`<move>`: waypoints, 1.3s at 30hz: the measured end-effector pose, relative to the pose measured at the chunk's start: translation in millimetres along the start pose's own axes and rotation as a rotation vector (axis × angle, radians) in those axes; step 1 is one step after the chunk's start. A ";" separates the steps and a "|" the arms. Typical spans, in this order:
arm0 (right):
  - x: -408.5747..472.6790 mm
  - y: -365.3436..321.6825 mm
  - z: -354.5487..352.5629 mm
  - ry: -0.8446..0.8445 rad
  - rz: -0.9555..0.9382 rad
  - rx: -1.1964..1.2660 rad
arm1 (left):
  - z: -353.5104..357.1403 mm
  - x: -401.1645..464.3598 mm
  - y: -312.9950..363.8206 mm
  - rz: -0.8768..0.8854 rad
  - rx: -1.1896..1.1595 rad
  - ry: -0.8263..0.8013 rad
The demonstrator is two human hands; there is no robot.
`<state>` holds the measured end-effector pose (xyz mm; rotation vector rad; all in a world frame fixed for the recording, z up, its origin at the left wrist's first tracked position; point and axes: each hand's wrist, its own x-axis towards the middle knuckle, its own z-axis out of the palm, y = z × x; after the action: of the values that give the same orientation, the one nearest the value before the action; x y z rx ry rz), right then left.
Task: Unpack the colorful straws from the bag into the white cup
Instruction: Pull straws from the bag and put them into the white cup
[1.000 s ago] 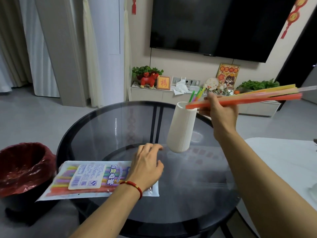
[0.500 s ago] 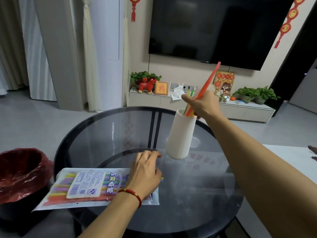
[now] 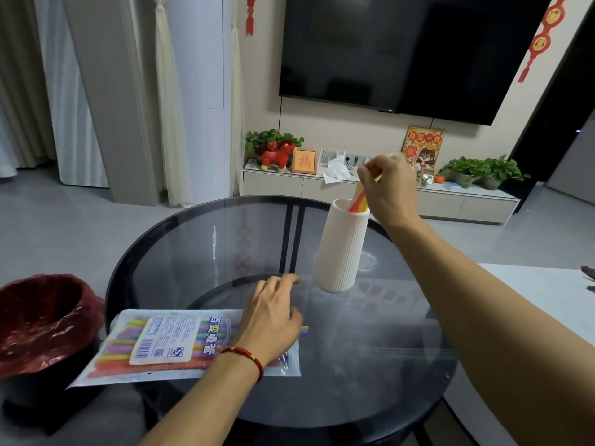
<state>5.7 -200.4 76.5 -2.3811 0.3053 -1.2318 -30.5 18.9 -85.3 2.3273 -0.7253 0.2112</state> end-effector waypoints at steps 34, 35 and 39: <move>-215.3 29.8 40.8 -0.894 1.007 0.971 | -17.9 -11.3 6.5 0.476 1.018 -0.207; -215.2 30.1 40.2 -0.926 1.003 0.977 | -16.7 -11.7 6.1 0.469 1.037 -0.218; -216.5 35.6 38.3 -0.994 0.895 0.970 | -15.3 -11.6 -0.9 0.372 0.985 -0.235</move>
<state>-88.2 -137.4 -115.4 -1.4038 0.2804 0.2597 -39.0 34.6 -78.1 3.1412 -1.4087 0.5697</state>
